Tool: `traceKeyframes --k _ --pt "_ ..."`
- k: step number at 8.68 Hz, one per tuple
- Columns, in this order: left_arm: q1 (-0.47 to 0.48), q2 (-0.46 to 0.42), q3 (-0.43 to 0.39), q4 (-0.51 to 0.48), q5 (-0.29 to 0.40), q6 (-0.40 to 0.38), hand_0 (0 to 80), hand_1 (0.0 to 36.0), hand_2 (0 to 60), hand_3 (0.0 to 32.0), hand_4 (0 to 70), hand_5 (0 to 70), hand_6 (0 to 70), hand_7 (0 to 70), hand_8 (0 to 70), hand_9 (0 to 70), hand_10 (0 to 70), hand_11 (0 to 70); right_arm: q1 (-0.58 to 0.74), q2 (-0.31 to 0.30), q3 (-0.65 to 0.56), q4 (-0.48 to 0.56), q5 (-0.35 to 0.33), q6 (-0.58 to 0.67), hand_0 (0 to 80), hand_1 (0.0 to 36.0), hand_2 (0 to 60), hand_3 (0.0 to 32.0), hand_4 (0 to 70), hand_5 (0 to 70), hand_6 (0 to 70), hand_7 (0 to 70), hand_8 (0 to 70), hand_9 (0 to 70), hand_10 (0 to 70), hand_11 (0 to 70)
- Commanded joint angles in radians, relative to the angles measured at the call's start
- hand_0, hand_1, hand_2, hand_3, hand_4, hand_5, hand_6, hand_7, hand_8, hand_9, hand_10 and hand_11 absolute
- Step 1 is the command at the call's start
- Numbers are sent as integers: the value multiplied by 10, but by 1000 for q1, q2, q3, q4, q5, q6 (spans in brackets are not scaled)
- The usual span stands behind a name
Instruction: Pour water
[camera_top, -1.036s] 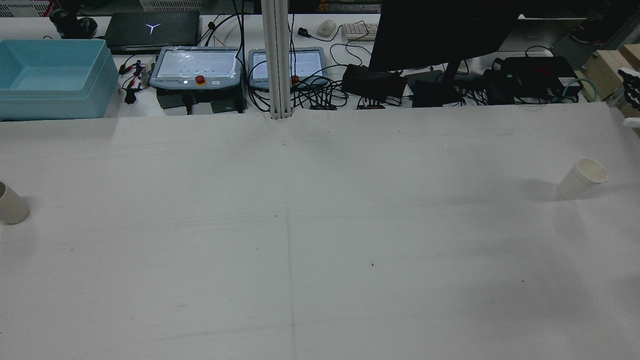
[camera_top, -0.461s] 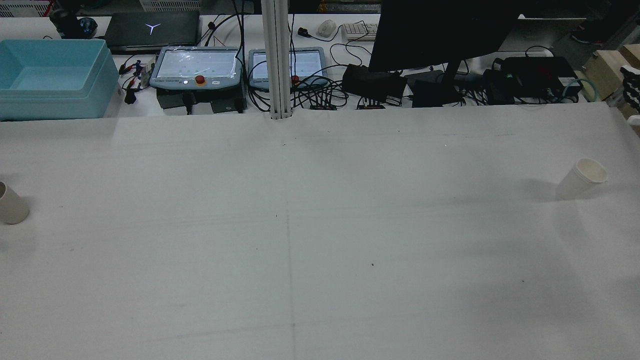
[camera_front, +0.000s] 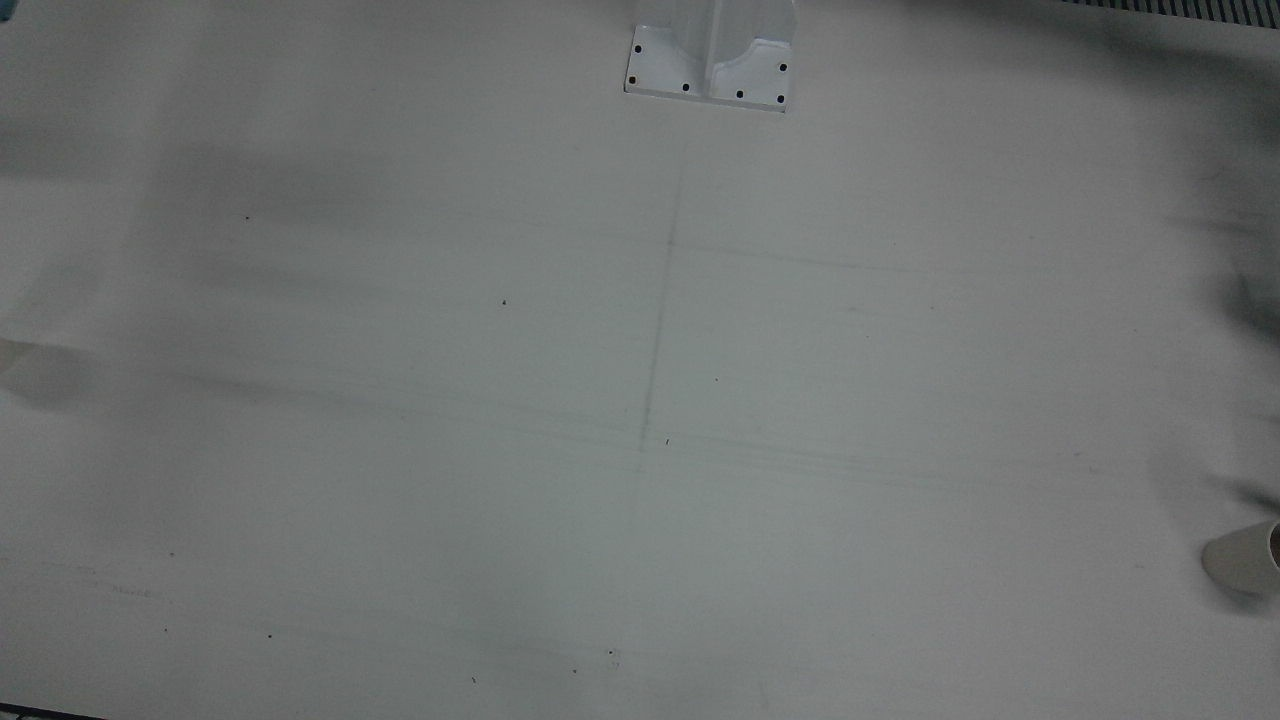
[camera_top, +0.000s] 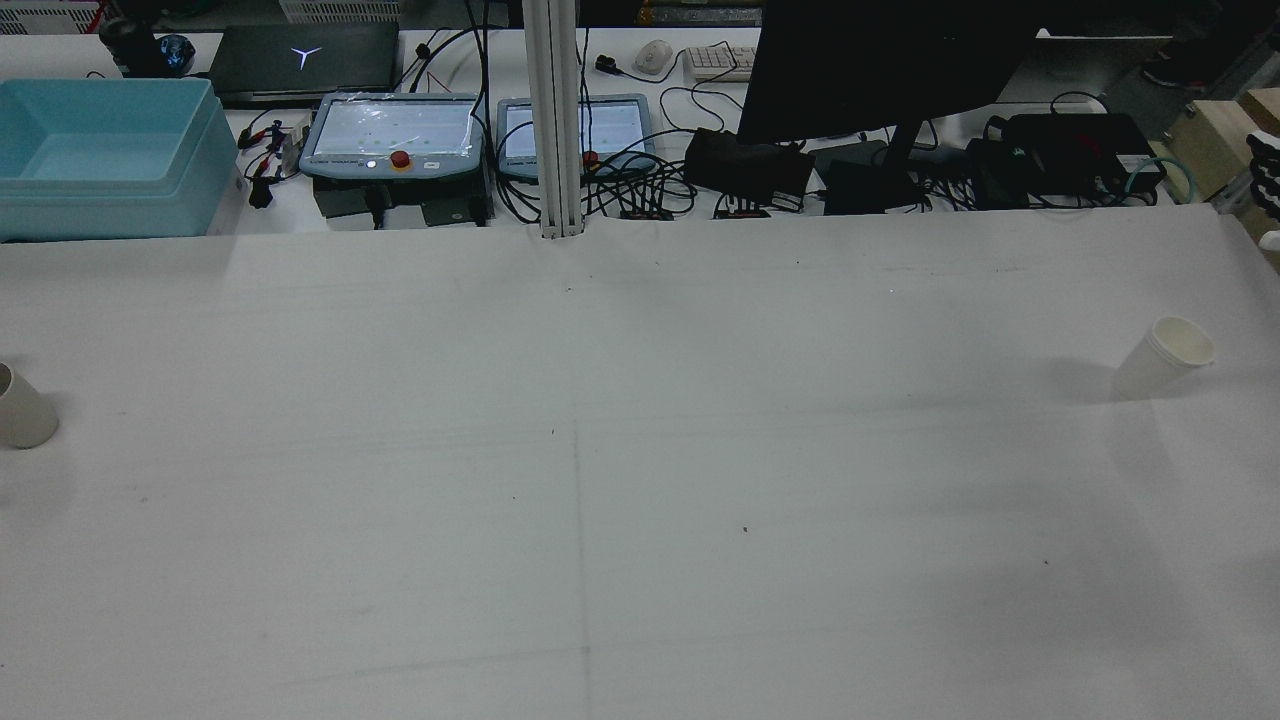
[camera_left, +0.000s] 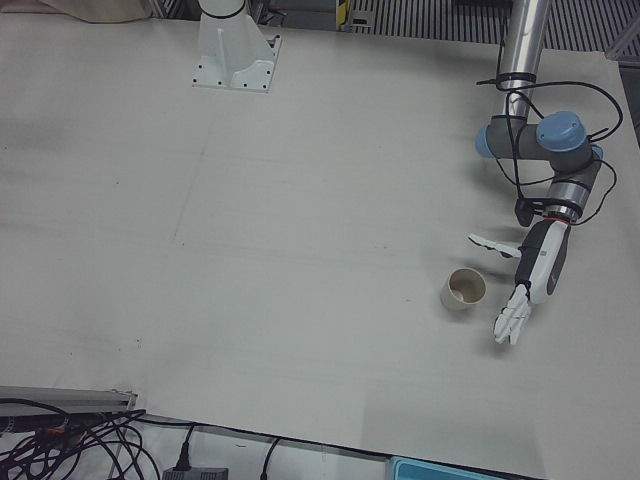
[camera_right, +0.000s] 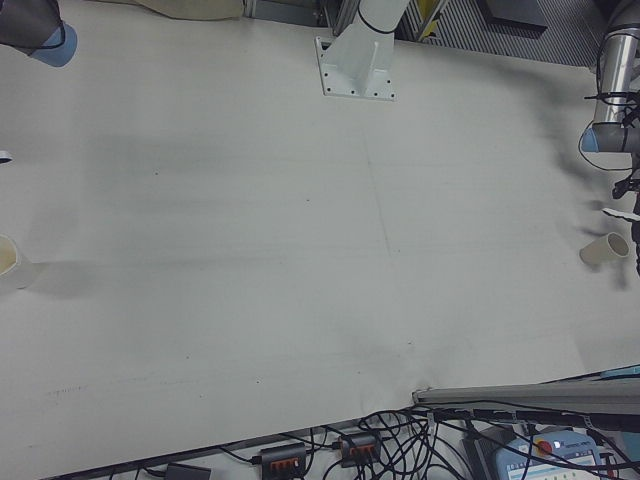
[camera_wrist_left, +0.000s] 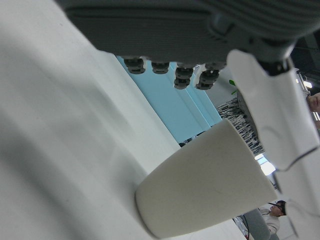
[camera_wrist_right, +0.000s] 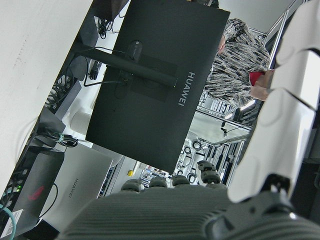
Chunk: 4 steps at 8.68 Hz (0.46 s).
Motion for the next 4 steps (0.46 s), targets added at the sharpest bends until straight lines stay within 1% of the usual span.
traceKeyframes --k 1,3,4 --pt "20 -11 21 -26 -49 16 479 80 0 0 148 0 41 73 12 24 24 48 1 0 -1 0 -2 1 495 167 60 0 25 85 1 11 0 0 0 0" --pt "46 -24 24 -27 -82 45 480 81 0 0 142 0 38 71 11 21 23 47 2 -2 -1 0 -2 1 495 167 58 0 25 85 1 11 0 0 0 0" --pt "60 -27 23 -29 -107 44 482 97 0 0 135 0 35 67 10 17 21 45 5 -2 -1 0 -3 1 494 167 55 0 25 86 1 11 0 0 0 0"
